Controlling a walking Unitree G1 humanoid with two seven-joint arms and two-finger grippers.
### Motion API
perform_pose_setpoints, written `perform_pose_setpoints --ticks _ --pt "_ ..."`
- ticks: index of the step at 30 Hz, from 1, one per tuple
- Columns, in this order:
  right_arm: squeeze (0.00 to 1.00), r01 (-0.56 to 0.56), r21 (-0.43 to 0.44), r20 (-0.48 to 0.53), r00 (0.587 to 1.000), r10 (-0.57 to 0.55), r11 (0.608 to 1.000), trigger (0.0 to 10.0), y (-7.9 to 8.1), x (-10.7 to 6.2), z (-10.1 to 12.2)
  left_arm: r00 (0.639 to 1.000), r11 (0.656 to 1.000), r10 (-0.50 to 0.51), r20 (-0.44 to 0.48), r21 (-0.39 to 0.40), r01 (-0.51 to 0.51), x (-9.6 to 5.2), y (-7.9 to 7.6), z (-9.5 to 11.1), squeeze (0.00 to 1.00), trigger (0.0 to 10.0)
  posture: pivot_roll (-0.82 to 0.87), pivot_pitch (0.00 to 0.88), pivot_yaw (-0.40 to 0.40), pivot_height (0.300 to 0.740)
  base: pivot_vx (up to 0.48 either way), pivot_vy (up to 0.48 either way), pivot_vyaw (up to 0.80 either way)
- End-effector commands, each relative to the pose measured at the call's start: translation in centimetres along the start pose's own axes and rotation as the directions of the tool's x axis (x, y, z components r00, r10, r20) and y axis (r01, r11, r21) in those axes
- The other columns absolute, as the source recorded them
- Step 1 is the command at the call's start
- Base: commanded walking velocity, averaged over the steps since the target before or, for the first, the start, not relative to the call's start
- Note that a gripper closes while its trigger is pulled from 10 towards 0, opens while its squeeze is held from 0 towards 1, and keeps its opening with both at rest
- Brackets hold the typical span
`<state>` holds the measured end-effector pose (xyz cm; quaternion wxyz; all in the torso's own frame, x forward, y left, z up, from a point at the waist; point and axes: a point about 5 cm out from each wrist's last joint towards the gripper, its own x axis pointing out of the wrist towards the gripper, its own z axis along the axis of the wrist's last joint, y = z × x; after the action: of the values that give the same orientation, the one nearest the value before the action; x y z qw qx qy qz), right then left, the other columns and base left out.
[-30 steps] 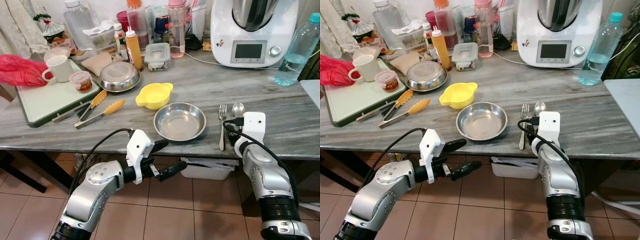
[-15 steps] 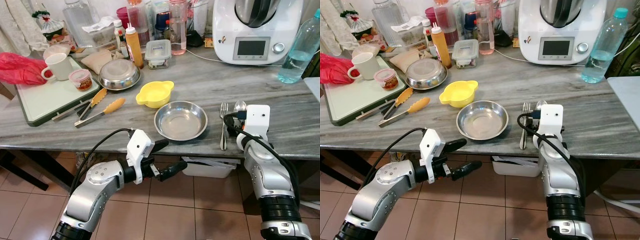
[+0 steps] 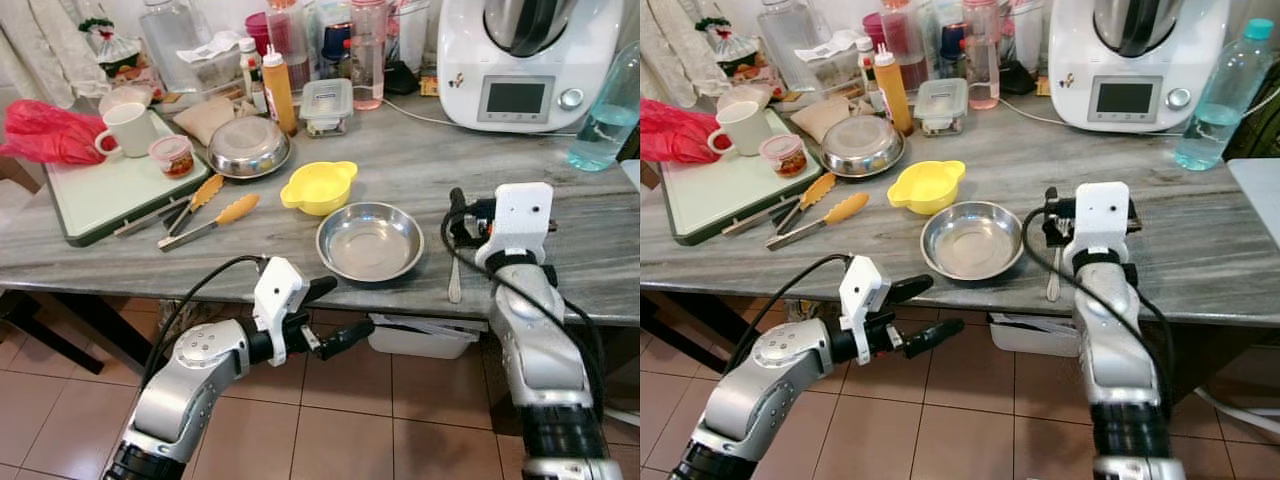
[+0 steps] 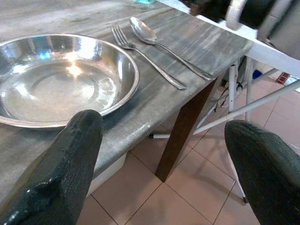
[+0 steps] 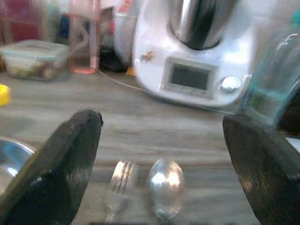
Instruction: Setting the table
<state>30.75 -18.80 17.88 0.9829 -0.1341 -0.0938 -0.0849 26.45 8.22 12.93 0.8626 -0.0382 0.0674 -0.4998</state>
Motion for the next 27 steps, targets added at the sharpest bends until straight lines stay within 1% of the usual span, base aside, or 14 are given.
perform_pose_setpoints --ticks 1,5,6,7,11,14,15,18,19,21,22,23,24,27 --pt "1.0 0.017 -0.03 0.076 0.997 -0.015 0.999 10.0 0.2 -0.9 1.1 0.999 0.999 0.039 0.001 0.006 -0.039 -0.3 0.6 -0.1 0.0 10.0 -0.1 0.033 0.08 0.74 0.0 0.0 0.0" --pt "1.0 0.029 -0.077 0.123 0.992 -0.019 0.997 10.0 0.2 -2.3 1.4 0.997 0.997 0.077 0.019 0.006 -0.077 -0.4 0.9 -0.1 0.0 10.0 -0.11 0.024 0.07 0.74 0.0 0.0 0.0" --pt "1.0 0.042 -0.101 0.125 0.992 -0.029 0.994 10.0 0.1 -3.0 1.3 0.992 0.993 0.119 0.035 0.001 -0.119 -0.5 1.4 -0.1 0.0 10.0 -0.11 0.02 0.07 0.74 0.0 0.0 0.0" --pt "1.0 0.042 -0.101 0.125 0.992 -0.029 0.994 10.0 0.1 -3.0 1.3 0.992 0.993 0.119 0.035 0.001 -0.119 -0.5 1.4 -0.1 0.0 10.0 -0.11 0.02 0.07 0.74 0.0 0.0 0.0" --pt "1.0 0.085 -0.105 0.078 0.994 -0.076 0.991 10.0 -0.8 -4.7 0.3 0.963 0.968 0.249 0.1 0.002 -0.25 -1.0 2.3 0.2 0.0 10.0 -0.12 0.016 0.067 0.74 0.0 0.0 0.0" --pt "1.0 0.075 -0.136 0.089 0.994 -0.063 0.988 10.0 -1.0 -5.5 0.3 0.934 0.944 0.327 0.145 -0.017 -0.328 -1.6 3.0 0.6 0.0 10.0 -0.12 0.018 0.07 0.74 0.0 0.0 0.0" --pt "1.0 0.083 -0.16 0.096 0.993 -0.068 0.984 10.0 -1.1 -5.9 0.4 0.919 0.932 0.362 0.156 -0.05 -0.359 -1.8 3.3 0.6 0.0 10.0 -0.12 0.019 0.068 0.74 0.0 0.0 0.0" --pt "1.0 0.124 -0.146 0.059 0.991 -0.116 0.982 10.0 -1.5 -6.5 0.0 0.894 0.909 0.414 0.175 -0.025 -0.416 -2.1 3.6 0.7 0.0 10.0 -0.13 0.02 0.064 0.74 0.0 0.0 0.0" --pt "1.0 0.122 -0.13 0.039 0.992 -0.118 0.984 10.0 -1.4 -6.9 -0.3 0.868 0.884 0.462 0.181 -0.018 -0.467 -2.5 3.9 0.7 0.0 10.0 -0.13 0.019 0.064 0.74 0.0 0.0 0.0" --pt "1.0 0.118 -0.121 0.03 0.993 -0.115 0.986 10.0 -1.4 -7.0 -0.4 0.855 0.871 0.485 0.184 -0.017 -0.491 -2.6 4.1 0.7 0.0 10.0 -0.13 0.019 0.064 0.74 0.0 0.0 0.0" --pt "0.97 0.107 -0.116 0.022 0.994 -0.105 0.988 10.0 -1.2 -7.2 -0.5 0.839 0.852 0.517 0.172 -0.005 -0.524 -2.7 4.3 0.5 0.0 10.0 -0.13 0.016 0.065 0.74 0.0 0.0 0.0" --pt "0.0 0.094 -0.104 0.012 0.996 -0.093 0.99 10.0 -1.0 -7.4 -0.7 0.808 0.817 0.568 0.155 0.017 -0.577 -3.1 4.8 0.2 0.0 10.0 -0.13 0.016 0.065 0.74 0.0 0.0 0.0" --pt "0.0 0.076 -0.093 0.003 0.997 -0.076 0.993 10.0 -0.7 -7.6 -0.8 0.785 0.791 0.602 0.149 0.025 -0.611 -3.4 5.1 -0.1 0.0 10.0 -0.14 0.015 0.064 0.74 0.0 0.0 0.0" --pt "0.0 0.065 -0.086 -0.003 0.998 -0.065 0.994 10.0 -0.6 -7.6 -0.8 0.77 0.775 0.622 0.146 0.028 -0.631 -3.7 5.3 -0.2 0.0 10.0 -0.14 0.015 0.064 0.74 0.0 0.0 0.0"
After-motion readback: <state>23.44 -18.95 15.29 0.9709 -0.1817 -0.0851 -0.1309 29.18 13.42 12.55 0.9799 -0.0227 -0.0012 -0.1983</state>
